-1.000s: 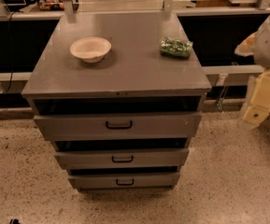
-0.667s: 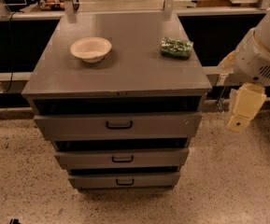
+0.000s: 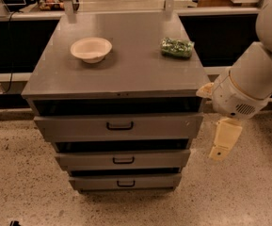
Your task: Open top drawer
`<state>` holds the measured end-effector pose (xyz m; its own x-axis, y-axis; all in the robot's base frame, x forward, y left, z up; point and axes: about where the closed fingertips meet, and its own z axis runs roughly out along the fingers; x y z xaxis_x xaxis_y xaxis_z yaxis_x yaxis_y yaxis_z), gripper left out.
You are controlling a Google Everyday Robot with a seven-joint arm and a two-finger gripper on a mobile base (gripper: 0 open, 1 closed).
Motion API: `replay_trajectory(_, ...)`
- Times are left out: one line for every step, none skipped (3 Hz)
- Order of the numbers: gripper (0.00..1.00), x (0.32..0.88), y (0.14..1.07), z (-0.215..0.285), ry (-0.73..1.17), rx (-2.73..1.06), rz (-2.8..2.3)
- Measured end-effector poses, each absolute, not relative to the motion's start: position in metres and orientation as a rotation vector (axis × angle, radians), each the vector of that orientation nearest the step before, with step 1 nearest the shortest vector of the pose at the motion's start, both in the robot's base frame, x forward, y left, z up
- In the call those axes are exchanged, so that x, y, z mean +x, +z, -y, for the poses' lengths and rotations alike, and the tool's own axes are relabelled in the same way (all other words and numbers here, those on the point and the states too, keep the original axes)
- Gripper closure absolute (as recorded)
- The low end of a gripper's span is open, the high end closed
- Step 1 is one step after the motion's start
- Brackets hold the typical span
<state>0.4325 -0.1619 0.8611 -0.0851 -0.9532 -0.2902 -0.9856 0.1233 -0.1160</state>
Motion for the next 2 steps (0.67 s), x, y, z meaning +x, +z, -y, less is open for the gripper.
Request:
replay_trajectory(0.00,0.434,0.849,0.158,0.129,-1.952,-2.158)
replay_trajectory(0.00,0.422,0.792,0.146,0.030,-2.056,-1.956)
